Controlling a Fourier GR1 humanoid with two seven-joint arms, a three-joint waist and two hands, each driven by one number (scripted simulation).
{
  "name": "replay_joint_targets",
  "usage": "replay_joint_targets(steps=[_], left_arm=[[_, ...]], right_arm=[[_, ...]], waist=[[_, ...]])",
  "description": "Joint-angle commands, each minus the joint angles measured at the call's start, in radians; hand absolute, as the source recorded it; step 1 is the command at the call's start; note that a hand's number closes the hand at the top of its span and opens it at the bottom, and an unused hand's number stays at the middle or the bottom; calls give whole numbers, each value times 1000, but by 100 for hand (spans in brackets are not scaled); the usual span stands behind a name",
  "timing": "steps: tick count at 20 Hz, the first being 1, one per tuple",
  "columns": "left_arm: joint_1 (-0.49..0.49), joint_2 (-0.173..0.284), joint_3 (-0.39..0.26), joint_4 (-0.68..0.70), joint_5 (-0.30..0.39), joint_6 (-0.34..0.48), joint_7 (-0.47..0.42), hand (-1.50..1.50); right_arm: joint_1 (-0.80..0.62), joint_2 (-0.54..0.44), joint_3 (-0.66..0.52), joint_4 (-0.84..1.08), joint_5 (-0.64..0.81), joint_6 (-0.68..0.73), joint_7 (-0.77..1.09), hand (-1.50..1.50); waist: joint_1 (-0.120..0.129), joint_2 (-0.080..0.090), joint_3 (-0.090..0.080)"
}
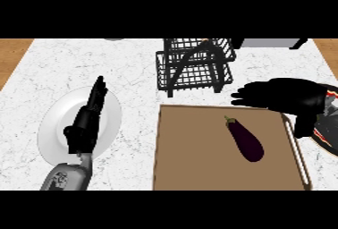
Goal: Pick the eggplant from the tray and place it in the tiered basket
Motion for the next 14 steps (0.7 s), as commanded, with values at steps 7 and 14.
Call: replay_joint_targets(steps=[7, 14], left_arm=[[11, -4, 34, -4, 13, -27, -8, 0], [20, -13, -5, -118, -37, -10, 111, 0]], right_arm=[[10, 57, 4, 55, 18, 47, -105, -150], [-11, 112, 29, 105, 39, 70, -82, -150]], waist=[[-4, -1, 0], [3, -2, 0]])
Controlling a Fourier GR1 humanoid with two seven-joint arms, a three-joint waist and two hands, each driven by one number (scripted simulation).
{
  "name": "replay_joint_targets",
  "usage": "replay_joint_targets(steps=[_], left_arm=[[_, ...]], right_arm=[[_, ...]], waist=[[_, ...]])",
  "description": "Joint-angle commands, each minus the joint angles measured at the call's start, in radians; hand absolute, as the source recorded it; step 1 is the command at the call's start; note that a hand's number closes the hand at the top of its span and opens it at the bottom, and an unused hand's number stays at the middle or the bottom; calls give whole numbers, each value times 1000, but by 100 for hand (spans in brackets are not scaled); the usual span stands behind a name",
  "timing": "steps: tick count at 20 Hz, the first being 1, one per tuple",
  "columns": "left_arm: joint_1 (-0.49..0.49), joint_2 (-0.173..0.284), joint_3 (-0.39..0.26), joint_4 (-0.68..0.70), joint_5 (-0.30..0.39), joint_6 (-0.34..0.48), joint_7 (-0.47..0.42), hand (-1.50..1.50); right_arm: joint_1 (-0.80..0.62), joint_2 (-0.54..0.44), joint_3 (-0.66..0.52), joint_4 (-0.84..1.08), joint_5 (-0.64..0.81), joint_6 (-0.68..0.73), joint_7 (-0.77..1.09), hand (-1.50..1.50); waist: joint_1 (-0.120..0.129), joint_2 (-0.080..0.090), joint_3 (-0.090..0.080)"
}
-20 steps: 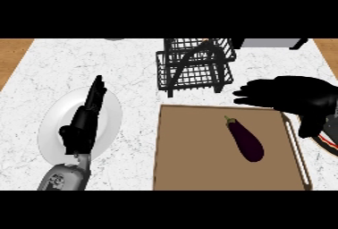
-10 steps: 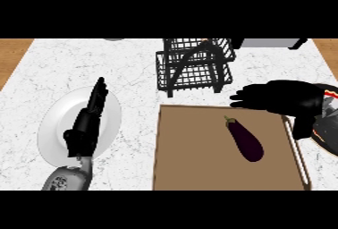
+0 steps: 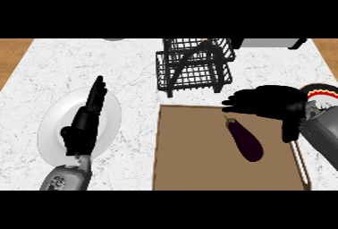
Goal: Pick the eggplant from the tray and place it in the tiered basket
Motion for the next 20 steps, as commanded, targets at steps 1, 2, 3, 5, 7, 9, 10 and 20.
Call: replay_joint_targets(steps=[1, 2, 3, 5, 7, 9, 10, 20], left_arm=[[9, -20, -3, 0, -6, 2, -11, 0], [5, -9, 14, 23, -3, -8, -25, 0], [2, -35, -24, 6, -43, 21, 6, 0], [4, -13, 9, 3, -13, -10, -1, 0], [-39, -6, 40, 26, -1, -21, -16, 0], [22, -9, 20, 0, -17, -21, -8, 0], [-10, -20, 30, 31, -26, -7, -30, 0], [-17, -58, 10, 52, -54, -9, -24, 0]], right_arm=[[0, 57, 8, 68, 33, 44, -62, -150], [-40, 41, -10, 34, 25, 122, -38, -150], [36, 46, 5, 5, 37, 65, -32, -150], [14, 57, 10, -35, 42, 116, -8, -150], [3, 69, 14, 52, 70, 71, -47, -150], [10, 107, 4, 23, 73, 92, -4, -150], [55, 54, 2, -1, 87, 61, -44, -150], [23, 158, -2, 181, 149, 7, -71, -150]], waist=[[1, 1, 0], [-1, 0, 0], [-6, -1, 0], [-4, -1, 0], [-2, 1, 0], [-2, 0, 0], [-7, 0, 0], [-1, 1, 0]])
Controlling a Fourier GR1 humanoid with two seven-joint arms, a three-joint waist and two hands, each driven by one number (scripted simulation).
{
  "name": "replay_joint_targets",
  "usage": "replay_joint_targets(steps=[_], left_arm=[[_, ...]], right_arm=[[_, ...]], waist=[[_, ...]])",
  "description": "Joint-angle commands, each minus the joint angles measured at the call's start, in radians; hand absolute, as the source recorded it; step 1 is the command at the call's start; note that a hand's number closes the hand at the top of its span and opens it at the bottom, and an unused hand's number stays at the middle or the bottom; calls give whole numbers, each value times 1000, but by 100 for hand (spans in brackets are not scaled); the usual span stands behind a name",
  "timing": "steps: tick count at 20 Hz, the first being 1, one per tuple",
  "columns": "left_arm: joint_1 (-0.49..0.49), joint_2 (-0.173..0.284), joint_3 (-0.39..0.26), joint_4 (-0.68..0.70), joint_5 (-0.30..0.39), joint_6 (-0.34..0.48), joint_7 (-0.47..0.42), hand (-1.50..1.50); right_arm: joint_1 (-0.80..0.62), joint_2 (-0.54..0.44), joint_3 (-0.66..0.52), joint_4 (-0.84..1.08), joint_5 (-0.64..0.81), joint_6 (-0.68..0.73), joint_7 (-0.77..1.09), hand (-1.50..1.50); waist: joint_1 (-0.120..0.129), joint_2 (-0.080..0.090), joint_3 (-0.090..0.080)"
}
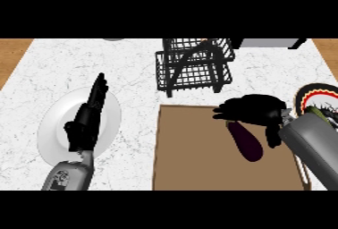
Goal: Pick the eggplant from the tray and place it in the tiered basket
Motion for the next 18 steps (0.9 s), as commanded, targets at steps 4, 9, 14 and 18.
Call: replay_joint_targets(steps=[4, 9, 14, 18], left_arm=[[-4, 21, 23, -31, 15, -46, 13, 0], [0, 12, 38, 10, 9, -43, -3, 0], [-16, -50, 0, 23, -43, 12, 21, 0], [50, -30, -18, -106, -54, -1, 70, 0]], right_arm=[[7, 57, -7, 108, 62, -16, -87, -150], [38, 83, -19, 25, 49, 68, -42, -150], [112, 54, -77, -41, 37, 57, -34, -150], [120, 95, -99, 44, 74, -110, -99, 150]], waist=[[3, 1, 0], [-2, 0, 0], [-10, -2, 0], [1, -2, 0]])
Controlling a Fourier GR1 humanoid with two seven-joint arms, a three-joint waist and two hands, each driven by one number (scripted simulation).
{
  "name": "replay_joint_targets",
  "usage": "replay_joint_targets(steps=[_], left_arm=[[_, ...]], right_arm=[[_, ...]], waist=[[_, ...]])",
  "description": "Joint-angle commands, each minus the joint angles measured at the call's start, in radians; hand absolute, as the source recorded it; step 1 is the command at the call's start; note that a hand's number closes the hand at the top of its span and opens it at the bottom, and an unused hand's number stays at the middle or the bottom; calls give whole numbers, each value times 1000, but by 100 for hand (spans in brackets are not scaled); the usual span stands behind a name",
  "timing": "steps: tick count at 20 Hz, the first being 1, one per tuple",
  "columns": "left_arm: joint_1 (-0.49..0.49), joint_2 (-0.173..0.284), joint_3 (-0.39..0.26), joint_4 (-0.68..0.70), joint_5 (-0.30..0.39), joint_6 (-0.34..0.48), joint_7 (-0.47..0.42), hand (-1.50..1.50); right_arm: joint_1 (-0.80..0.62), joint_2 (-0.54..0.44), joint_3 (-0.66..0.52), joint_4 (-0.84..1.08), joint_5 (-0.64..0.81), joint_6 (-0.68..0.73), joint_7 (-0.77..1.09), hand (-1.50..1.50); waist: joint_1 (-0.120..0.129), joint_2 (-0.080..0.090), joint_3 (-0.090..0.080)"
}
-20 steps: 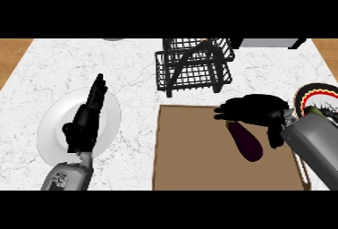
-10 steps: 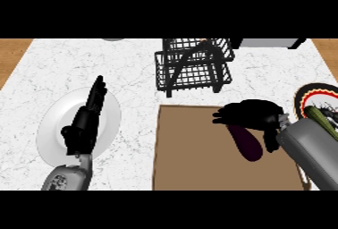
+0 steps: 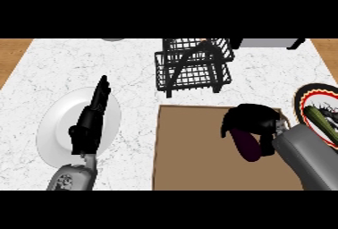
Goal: Pick the eggplant from the tray and place it in the tiered basket
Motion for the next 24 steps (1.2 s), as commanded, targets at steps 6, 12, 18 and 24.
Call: replay_joint_targets(steps=[6, 12, 18, 24], left_arm=[[0, 46, 70, 39, 49, -50, -46, 0], [17, 21, 28, 3, 17, -25, -4, 0], [9, 12, 21, 34, 30, -44, -42, 0], [-45, 11, 18, 20, 15, -37, 15, 0]], right_arm=[[7, 212, -11, -29, 132, -58, 318, 150], [5, 417, -73, 27, 260, 7, 853, 150], [-36, 496, -6, -55, 229, -35, 1293, 150], [-190, 499, 126, -174, 98, -60, 1682, 150]], waist=[[-12, -3, -1], [-16, -19, -3], [36, 2, 1], [44, -1, 2]])
